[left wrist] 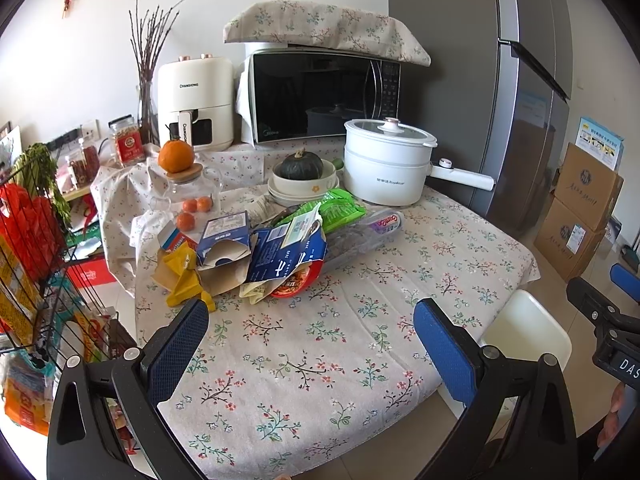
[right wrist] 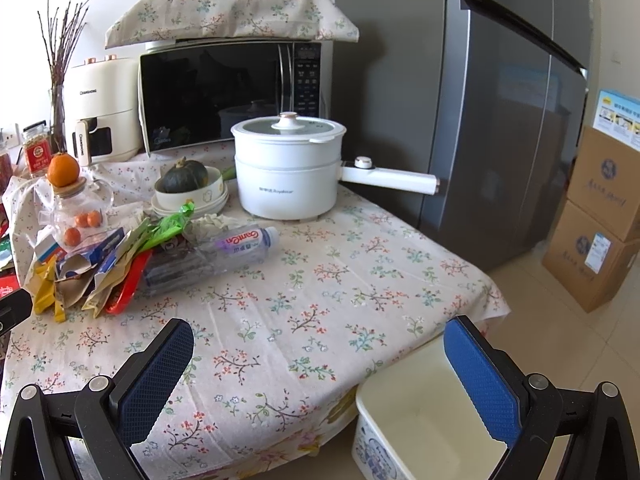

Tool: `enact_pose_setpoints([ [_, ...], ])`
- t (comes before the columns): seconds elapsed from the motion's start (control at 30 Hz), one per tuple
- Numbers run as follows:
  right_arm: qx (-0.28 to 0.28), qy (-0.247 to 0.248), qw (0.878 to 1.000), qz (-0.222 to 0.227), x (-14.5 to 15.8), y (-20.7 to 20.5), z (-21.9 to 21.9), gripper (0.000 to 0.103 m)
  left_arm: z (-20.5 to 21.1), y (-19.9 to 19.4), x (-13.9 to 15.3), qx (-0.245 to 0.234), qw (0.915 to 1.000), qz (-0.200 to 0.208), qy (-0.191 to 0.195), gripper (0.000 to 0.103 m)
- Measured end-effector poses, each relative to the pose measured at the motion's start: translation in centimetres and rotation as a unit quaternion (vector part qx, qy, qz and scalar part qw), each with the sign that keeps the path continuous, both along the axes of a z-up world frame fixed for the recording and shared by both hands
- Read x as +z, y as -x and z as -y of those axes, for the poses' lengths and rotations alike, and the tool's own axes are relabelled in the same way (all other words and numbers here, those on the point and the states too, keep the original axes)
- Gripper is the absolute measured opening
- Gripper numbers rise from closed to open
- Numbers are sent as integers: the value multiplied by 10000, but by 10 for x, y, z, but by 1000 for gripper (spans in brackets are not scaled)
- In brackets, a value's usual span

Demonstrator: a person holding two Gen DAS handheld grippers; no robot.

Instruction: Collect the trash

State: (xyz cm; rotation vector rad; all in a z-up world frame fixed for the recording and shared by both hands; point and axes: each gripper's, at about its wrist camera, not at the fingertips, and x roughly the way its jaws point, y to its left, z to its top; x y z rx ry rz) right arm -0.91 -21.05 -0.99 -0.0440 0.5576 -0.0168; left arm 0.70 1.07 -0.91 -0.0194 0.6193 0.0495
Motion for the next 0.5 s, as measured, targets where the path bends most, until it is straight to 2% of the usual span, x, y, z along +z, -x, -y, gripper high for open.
enact_pose_setpoints([
  [0.5,-29,2,10000,-27,-2,0,1,103,-1,2,0,-12,10000,21,-9,103],
])
